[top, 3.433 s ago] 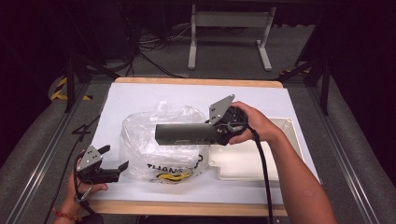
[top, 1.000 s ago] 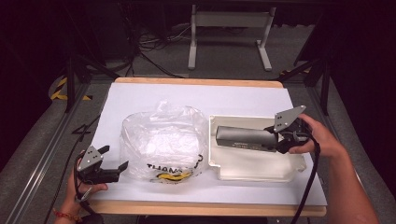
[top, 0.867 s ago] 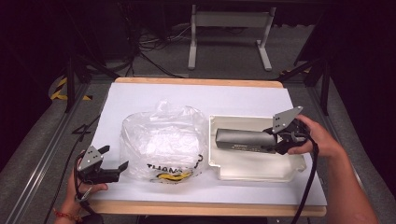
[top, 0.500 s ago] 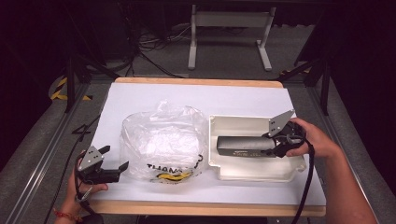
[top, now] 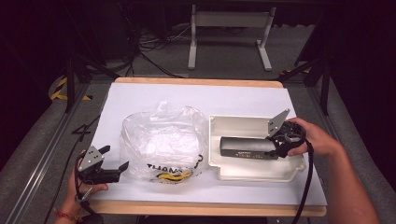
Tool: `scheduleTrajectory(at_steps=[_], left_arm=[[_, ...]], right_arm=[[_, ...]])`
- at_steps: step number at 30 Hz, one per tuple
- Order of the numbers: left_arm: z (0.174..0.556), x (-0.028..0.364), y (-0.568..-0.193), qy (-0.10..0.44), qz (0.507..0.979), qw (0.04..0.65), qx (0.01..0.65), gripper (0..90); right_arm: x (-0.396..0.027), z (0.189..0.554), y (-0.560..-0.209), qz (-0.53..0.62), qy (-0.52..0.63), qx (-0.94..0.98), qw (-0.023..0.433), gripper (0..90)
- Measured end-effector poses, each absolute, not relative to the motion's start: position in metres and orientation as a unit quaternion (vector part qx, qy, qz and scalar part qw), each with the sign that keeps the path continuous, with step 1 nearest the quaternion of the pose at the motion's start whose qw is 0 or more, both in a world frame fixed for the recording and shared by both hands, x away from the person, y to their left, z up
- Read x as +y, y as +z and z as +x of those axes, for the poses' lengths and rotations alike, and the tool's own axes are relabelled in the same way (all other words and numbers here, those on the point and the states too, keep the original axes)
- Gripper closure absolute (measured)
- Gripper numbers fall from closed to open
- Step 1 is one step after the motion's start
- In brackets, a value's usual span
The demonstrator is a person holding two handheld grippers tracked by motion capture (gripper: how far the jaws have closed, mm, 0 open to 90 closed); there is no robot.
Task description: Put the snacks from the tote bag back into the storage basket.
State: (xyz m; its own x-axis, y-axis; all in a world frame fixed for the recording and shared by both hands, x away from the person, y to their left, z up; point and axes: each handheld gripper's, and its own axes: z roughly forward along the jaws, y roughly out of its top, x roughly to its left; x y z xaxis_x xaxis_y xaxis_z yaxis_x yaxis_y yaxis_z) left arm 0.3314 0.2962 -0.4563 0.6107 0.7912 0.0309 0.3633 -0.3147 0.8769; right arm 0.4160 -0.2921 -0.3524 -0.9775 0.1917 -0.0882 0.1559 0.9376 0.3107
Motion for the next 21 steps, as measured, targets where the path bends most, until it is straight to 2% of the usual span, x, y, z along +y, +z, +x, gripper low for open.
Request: scheduleTrajectory(at_steps=[21], left_arm=[[0.332, 0.296, -0.457, 0.234, 0.776, 0.453, 0.372, 7.1]], right_arm=[[-0.293, 0.426, -0.368, 0.078, 0.110, 0.989, 0.054, 42.3]])
